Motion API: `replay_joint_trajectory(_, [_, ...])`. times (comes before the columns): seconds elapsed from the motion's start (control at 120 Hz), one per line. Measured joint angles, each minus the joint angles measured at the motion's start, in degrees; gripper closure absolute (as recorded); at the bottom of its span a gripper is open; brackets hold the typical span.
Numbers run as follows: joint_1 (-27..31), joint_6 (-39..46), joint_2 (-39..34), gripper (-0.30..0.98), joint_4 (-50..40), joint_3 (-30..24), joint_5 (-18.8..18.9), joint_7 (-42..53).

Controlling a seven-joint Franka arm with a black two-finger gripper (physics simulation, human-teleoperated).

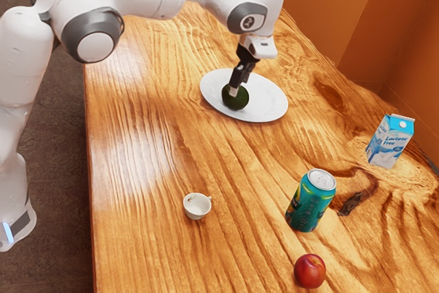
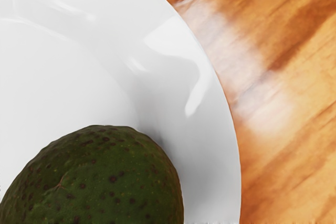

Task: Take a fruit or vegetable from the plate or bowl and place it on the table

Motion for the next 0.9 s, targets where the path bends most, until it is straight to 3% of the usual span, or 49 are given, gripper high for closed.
replay_joint_trajectory(0.275, [3.5,1.9,1.8,0.00,2.1,-0.1,0.0,5.2])
replay_joint_trajectory(0.9, [3.5,3.5,4.7,0.00,1.6,-0.8,-1.0,11.8])
